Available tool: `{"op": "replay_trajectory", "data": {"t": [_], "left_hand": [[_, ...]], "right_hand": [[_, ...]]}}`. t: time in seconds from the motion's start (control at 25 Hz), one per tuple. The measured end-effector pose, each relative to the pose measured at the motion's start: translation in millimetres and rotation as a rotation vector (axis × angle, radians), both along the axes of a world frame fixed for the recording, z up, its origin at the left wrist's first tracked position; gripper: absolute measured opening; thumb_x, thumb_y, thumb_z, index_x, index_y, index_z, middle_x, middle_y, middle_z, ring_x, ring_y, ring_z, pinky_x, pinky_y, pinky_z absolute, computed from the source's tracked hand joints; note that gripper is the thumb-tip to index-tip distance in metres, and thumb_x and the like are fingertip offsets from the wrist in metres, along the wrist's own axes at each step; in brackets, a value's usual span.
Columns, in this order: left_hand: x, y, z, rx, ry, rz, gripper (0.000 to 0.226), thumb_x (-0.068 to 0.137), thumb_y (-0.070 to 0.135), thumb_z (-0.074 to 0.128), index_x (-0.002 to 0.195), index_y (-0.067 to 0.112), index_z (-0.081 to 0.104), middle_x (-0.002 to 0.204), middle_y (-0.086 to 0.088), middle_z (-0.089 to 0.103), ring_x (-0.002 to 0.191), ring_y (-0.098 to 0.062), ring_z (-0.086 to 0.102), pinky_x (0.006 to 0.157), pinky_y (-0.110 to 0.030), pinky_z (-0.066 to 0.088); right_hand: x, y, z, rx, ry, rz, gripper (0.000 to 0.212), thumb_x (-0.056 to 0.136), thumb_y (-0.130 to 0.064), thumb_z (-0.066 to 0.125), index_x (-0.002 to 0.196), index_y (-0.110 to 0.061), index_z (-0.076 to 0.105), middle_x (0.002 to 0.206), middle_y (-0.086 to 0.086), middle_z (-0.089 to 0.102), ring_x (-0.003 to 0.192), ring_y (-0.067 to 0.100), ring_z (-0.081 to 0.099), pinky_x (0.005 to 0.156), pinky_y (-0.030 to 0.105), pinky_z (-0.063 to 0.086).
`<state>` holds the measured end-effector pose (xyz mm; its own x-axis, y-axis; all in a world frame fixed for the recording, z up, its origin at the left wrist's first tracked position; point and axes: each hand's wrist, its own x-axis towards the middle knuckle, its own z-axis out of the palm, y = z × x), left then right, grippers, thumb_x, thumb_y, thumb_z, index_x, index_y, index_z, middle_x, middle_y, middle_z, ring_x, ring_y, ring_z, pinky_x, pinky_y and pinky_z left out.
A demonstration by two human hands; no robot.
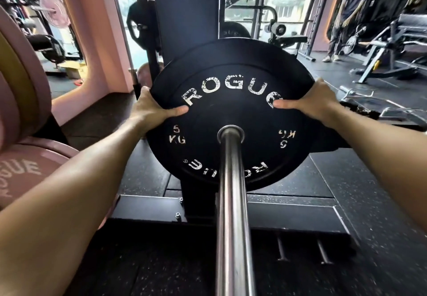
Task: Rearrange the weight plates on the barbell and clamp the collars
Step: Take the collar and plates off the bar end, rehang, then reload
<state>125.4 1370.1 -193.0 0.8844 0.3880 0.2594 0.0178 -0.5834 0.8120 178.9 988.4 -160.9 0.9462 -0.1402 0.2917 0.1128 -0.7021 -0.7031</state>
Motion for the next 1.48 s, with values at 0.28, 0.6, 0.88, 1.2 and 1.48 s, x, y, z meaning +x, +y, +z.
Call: {"op": "replay_trajectory", "data": {"t": [0.28, 0.6, 0.88, 1.2, 1.48], "left_hand": [[-48, -6, -9, -0.058, -0.076, 0.025, 0.103, 0.036, 0.066, 0.092, 0.12, 0.02, 0.052, 0.114, 0.008, 0.064, 0.107, -0.014, 0.061, 0.09, -0.028, 0.049], [-162, -19, -5, -0.007, -0.156, -0.022, 0.103, 0.032, 0.071, 0.09, 0.116, 0.024, 0.052, 0.109, 0.015, 0.063, 0.106, -0.01, 0.059, 0.09, -0.028, 0.048], [-279, -31, -9, -0.06, -0.254, -0.102, 0.089, 0.039, 0.059, 0.094, 0.115, 0.037, 0.052, 0.107, 0.02, 0.065, 0.104, -0.004, 0.063, 0.098, -0.031, 0.05], [-390, -43, 1, -0.124, -0.213, -0.125, 0.088, 0.041, 0.05, 0.098, 0.114, 0.016, 0.062, 0.111, 0.002, 0.071, 0.104, -0.02, 0.067, 0.094, -0.04, 0.053], [-453, -46, 26, -0.231, -0.264, -0.164, 0.08, 0.046, 0.034, 0.099, 0.117, 0.018, 0.067, 0.105, 0.006, 0.075, 0.099, -0.015, 0.071, 0.086, -0.031, 0.057]], "right_hand": [[-57, -4, -3, 0.039, -0.079, 0.0, 0.109, 0.028, -0.07, 0.087, 0.114, -0.014, 0.05, 0.107, -0.002, 0.058, 0.109, 0.024, 0.059, 0.09, 0.033, 0.048], [-169, -25, -13, 0.113, -0.078, 0.069, 0.114, 0.015, -0.076, 0.084, 0.11, -0.015, 0.067, 0.104, -0.001, 0.07, 0.099, 0.016, 0.066, 0.091, 0.033, 0.054], [-284, -40, -20, 0.251, -0.081, 0.134, 0.112, 0.013, -0.063, 0.092, 0.114, -0.023, 0.065, 0.108, -0.007, 0.071, 0.101, 0.013, 0.067, 0.093, 0.036, 0.054], [-400, -54, -15, 0.305, -0.021, 0.174, 0.096, 0.021, -0.049, 0.097, 0.108, -0.023, 0.067, 0.101, -0.007, 0.073, 0.097, 0.015, 0.069, 0.091, 0.036, 0.054], [-475, -53, 12, 0.267, -0.031, 0.215, 0.061, 0.035, -0.041, 0.097, 0.09, -0.026, 0.075, 0.076, -0.021, 0.073, 0.072, -0.002, 0.07, 0.059, 0.014, 0.055]]}}
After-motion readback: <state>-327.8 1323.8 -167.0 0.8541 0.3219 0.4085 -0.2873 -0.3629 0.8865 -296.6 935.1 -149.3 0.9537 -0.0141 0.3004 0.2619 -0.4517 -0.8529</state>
